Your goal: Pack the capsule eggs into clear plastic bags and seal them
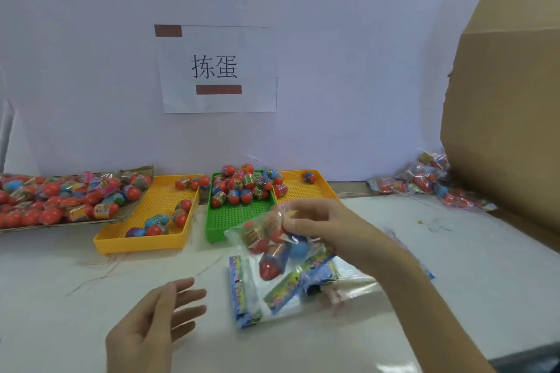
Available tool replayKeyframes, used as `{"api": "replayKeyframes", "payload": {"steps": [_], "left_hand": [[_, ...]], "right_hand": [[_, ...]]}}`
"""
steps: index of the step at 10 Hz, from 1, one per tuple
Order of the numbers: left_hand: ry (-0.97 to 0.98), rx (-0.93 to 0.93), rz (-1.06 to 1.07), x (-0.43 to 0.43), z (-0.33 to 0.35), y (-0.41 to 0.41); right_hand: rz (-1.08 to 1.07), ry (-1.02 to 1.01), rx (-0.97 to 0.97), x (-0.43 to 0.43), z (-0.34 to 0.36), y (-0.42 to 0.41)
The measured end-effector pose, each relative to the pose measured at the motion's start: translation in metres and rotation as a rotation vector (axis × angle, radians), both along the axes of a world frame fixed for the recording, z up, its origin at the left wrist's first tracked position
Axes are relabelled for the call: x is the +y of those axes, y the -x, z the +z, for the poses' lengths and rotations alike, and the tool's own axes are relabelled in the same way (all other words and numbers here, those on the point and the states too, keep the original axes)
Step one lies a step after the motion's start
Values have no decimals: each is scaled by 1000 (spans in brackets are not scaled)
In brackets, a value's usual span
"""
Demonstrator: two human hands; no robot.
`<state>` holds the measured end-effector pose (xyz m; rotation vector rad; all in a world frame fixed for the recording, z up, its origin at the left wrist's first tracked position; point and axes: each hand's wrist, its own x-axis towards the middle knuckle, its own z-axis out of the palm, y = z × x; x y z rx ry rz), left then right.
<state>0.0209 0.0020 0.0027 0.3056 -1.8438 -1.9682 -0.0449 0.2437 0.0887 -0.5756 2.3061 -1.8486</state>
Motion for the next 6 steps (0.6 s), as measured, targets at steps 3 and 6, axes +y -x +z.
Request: {"api": "replayKeyframes", "payload": {"steps": [3,6], "left_hand": [[5,-47,-37,0,-2,11],[91,-104,-82,4,-4,9]], "right_hand": [[-808,355,-165,129,0,90],[-309,42,315,55,13,-20]]}}
